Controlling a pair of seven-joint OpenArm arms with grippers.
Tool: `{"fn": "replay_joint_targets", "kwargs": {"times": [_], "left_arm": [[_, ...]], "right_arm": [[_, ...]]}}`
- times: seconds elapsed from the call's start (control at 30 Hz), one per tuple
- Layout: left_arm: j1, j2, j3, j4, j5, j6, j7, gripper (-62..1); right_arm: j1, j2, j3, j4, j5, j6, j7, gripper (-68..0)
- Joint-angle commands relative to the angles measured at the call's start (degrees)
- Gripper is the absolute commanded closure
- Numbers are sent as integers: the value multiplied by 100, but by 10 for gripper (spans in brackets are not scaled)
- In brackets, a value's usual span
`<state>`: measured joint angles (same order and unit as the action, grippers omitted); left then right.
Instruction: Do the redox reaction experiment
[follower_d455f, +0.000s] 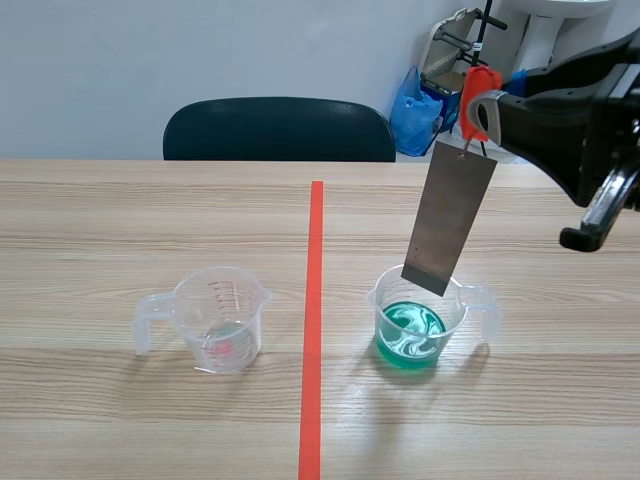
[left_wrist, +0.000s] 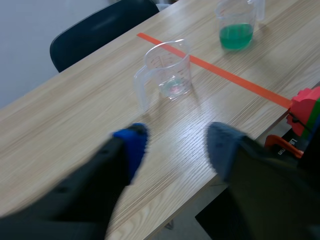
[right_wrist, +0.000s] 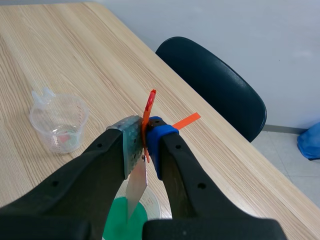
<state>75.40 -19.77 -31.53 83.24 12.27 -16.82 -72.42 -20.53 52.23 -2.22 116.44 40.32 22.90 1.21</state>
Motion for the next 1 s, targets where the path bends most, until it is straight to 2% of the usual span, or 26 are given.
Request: {"fn": "replay_joint_targets", "kwargs": {"times": [0.0, 0.03, 0.97], "left_arm": [[4, 105, -31, 33, -162, -24, -2, -583], [4, 138, -31, 33, -225, -28, 33, -623], [4, 212, -31, 7, -258, -46, 46, -623]], "right_arm": [[103, 76, 28, 11, 42, -39, 109, -6], [103, 76, 28, 11, 42, -39, 109, -6], [101, 76, 28, 11, 44, -39, 111, -6]]}}
